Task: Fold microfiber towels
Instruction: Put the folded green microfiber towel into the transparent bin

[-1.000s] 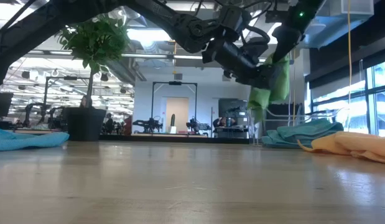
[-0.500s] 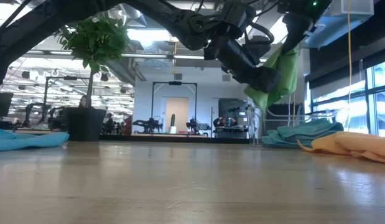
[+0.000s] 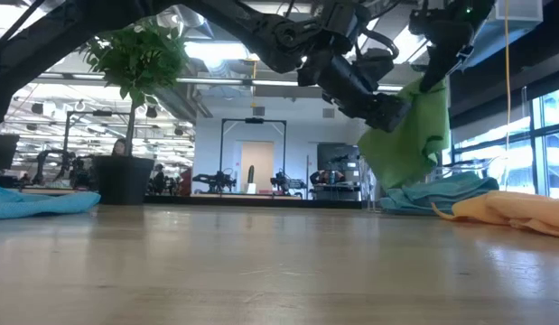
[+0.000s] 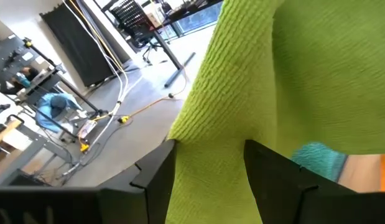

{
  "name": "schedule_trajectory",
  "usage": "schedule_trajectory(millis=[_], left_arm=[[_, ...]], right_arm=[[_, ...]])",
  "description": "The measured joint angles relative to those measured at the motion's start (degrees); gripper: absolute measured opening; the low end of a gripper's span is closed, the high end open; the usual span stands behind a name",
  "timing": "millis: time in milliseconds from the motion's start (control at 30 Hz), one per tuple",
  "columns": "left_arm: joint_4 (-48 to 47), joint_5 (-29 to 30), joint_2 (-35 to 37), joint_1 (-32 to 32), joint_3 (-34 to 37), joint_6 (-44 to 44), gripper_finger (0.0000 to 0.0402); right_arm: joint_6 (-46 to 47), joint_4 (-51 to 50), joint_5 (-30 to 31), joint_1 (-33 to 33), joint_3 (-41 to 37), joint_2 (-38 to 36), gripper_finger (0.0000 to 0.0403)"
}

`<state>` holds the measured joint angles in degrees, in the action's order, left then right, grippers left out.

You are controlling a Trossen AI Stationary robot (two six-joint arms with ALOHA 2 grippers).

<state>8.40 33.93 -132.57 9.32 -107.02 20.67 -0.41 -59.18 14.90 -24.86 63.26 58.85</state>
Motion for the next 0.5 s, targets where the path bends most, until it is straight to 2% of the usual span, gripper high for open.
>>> schedule_trajectory(millis=[233,500], left_arm=[[0.20,-0.70,0.00,0.85,0.00,0.96,0.0183],[0.25,-3.64,0.00,1.65,0.00,1.26,0.0183]], right_arm=[[-2.81,0.13,-2.96,0.00,-0.03,-0.02,0.0012],[-4.69,-0.13,-2.99,-0.01,-0.06,-0.02,0.0012]])
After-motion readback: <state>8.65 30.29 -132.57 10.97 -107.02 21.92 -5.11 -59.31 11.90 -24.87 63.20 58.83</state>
